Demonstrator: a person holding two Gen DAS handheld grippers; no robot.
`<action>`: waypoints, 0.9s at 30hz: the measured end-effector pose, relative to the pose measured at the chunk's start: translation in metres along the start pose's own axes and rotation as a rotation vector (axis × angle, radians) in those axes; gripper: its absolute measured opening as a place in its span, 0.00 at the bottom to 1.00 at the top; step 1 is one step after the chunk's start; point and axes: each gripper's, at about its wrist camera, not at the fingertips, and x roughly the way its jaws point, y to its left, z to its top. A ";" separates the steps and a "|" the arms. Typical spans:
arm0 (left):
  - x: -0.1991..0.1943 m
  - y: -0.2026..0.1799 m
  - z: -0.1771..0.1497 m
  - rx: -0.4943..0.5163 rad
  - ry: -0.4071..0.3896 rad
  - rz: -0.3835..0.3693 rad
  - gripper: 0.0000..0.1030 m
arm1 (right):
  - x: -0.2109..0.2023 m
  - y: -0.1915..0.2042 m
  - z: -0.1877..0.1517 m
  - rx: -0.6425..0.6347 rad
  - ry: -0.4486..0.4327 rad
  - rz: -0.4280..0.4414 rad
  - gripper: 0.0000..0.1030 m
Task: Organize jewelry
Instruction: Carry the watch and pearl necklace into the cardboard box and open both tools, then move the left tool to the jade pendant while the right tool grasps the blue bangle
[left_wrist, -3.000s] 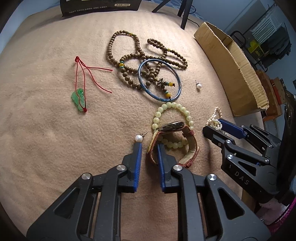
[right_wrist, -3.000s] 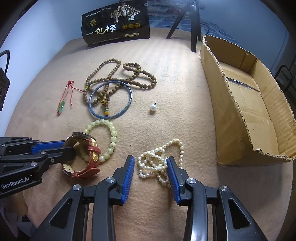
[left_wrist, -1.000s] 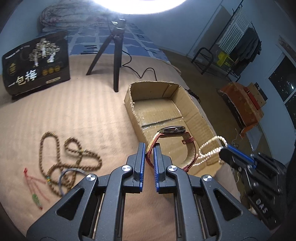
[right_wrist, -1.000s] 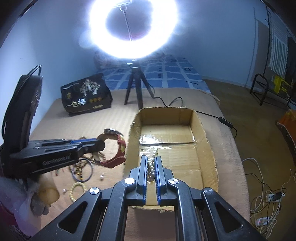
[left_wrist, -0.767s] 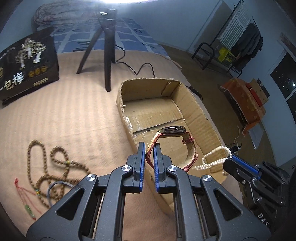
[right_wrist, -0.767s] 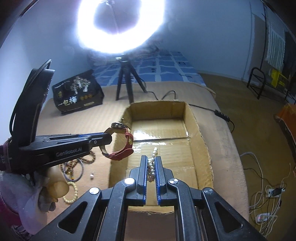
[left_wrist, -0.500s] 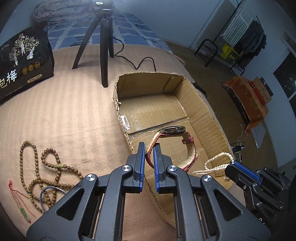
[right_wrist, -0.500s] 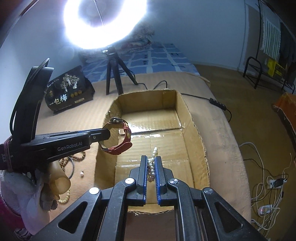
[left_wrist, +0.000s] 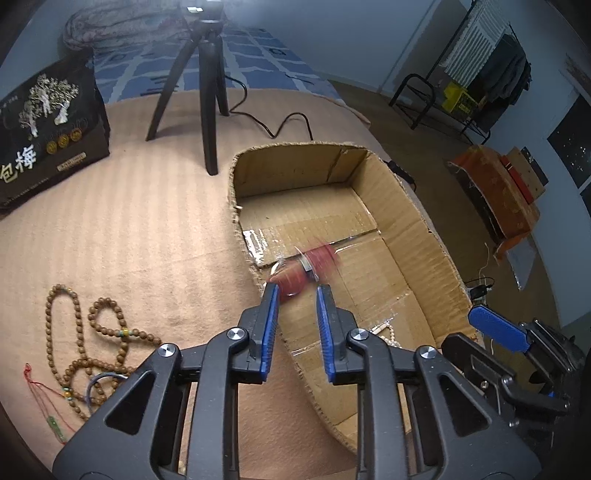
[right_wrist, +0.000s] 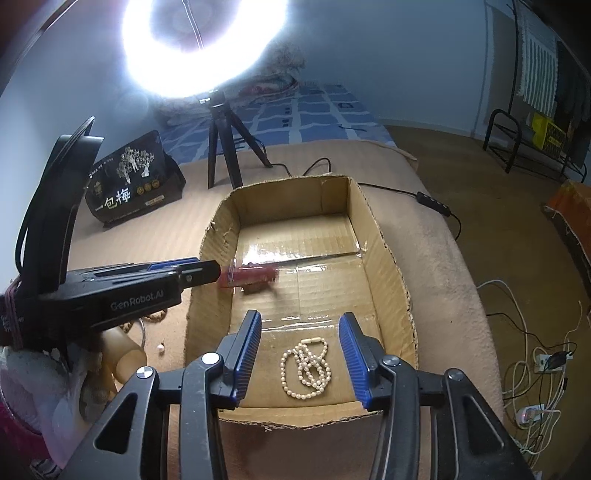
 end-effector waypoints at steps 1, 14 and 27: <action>-0.002 0.001 0.000 -0.001 -0.003 0.001 0.19 | -0.001 0.001 0.000 0.000 -0.002 0.001 0.44; -0.062 0.033 -0.008 -0.021 -0.071 0.041 0.19 | -0.022 0.027 0.010 -0.007 -0.074 0.044 0.56; -0.145 0.122 -0.036 -0.109 -0.148 0.135 0.56 | -0.031 0.087 0.011 -0.091 -0.092 0.159 0.84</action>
